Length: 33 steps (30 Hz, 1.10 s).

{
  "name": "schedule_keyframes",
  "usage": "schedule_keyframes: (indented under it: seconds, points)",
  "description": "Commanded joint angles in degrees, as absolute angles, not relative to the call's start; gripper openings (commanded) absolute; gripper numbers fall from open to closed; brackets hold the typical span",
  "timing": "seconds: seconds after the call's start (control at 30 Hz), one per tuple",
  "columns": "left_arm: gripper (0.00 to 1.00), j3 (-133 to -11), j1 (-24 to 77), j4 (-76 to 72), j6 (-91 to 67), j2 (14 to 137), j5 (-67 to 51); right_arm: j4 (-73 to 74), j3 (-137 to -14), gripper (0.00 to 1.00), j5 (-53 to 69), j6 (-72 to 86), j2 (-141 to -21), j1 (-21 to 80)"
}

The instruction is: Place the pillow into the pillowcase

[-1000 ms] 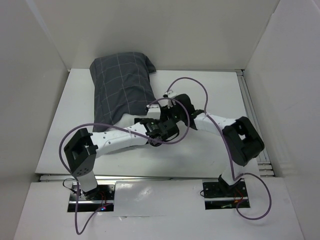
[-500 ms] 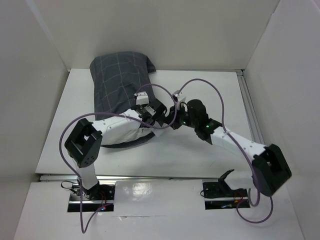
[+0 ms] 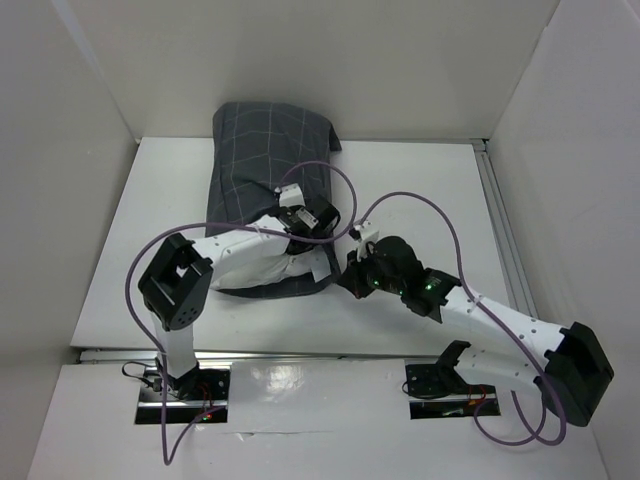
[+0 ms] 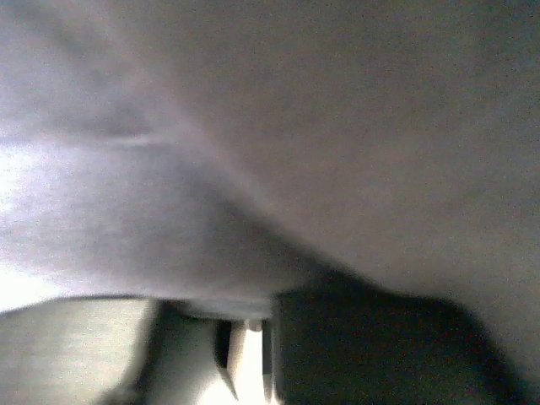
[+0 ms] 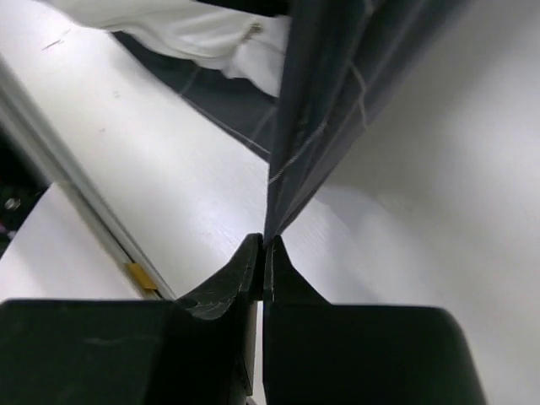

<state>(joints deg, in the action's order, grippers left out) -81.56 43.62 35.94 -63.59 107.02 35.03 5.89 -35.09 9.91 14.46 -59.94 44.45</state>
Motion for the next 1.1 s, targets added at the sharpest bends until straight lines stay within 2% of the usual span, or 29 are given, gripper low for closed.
schedule_keyframes:
  seconds: [0.0, 0.03, 0.07, 0.1, 0.13, 0.17, 0.2, 0.27, 0.4, 0.43, 0.47, 0.57, 0.63, 0.7, 0.8, 0.83, 1.07]
  points:
    - [0.21, -78.16, 41.83, 27.35, -62.69, 103.28, 38.94, 19.07, -36.29, 0.00, 5.83, 19.86, -56.43, 47.20]
    - [0.31, -77.00, 42.79, 27.33, -61.80, 102.05, 38.94, 19.59, -36.82, 0.00, 3.54, 20.73, -56.43, 47.20]
    - [0.45, -75.95, 45.15, 27.33, -60.74, 99.52, 39.54, 20.30, -37.61, 0.01, 1.34, 20.74, -56.43, 47.20]
    - [0.54, -74.11, 46.65, 27.33, -56.90, 98.19, 39.55, 20.30, -39.36, 0.13, -0.77, 21.44, -57.12, 47.20]
    - [0.61, -73.48, 48.24, 28.90, -55.91, 96.69, 39.55, 20.91, -40.51, 0.31, -1.49, 20.58, -57.13, 47.20]
    - [0.64, -72.78, 51.73, 30.48, -54.85, 95.20, 39.55, 21.96, -41.74, 0.43, -1.49, 19.96, -58.00, 47.20]
    - [0.74, -71.38, 53.51, 32.76, -54.76, 91.53, 39.55, 22.49, -42.97, 0.46, -1.49, 18.30, -58.70, 47.72]
    - [0.77, -69.53, 58.15, 40.03, -55.54, 87.21, 40.08, 23.02, -45.70, 0.57, -2.11, 16.45, -58.71, 47.72]
    - [0.87, -64.00, 61.52, 49.27, -59.75, 72.54, 37.27, 21.63, -48.77, 0.62, -2.11, 8.73, -58.18, 47.72]
    - [0.93, -62.16, 62.05, 51.13, -62.11, 69.12, 36.40, 21.01, -49.56, 0.64, -2.11, 7.74, -58.18, 48.33]
    - [0.95, -61.62, 62.05, 53.76, -64.57, 62.47, 36.39, 19.27, -50.96, 0.64, -1.50, 6.34, -58.18, 48.95]
    - [0.95, -60.39, 62.05, 65.19, -74.34, 50.51, 40.42, 12.26, -51.68, 0.67, -0.88, 1.33, -60.99, 50.88]
    - [0.93, -58.46, 62.05, 67.23, -76.37, 45.73, 41.74, 8.72, -52.55, 0.68, -1.13, -3.14, -64.94, 51.76]
    - [0.93, -55.22, 62.05, 63.21, -72.19, 40.90, 41.75, 6.34, -55.97, 0.68, -3.41, -7.79, -70.89, 52.82]
    - [0.94, -52.22, 62.05, 54.42, -67.25, 40.25, 41.22, 2.05, -60.55, 0.70, -10.70, -12.81, -78.89, 55.28]
    - [0.95, -52.21, 62.05, 53.36, -66.45, 42.52, 41.22, 0.46, -61.08, 0.71, -16.12, -16.31, -80.67, 56.15]
    - [0.98, -53.96, 62.05, 51.42, -64.96, 49.83, 42.01, -13.69, -59.95, 0.71, -32.31, -31.00, -90.96, 56.69]
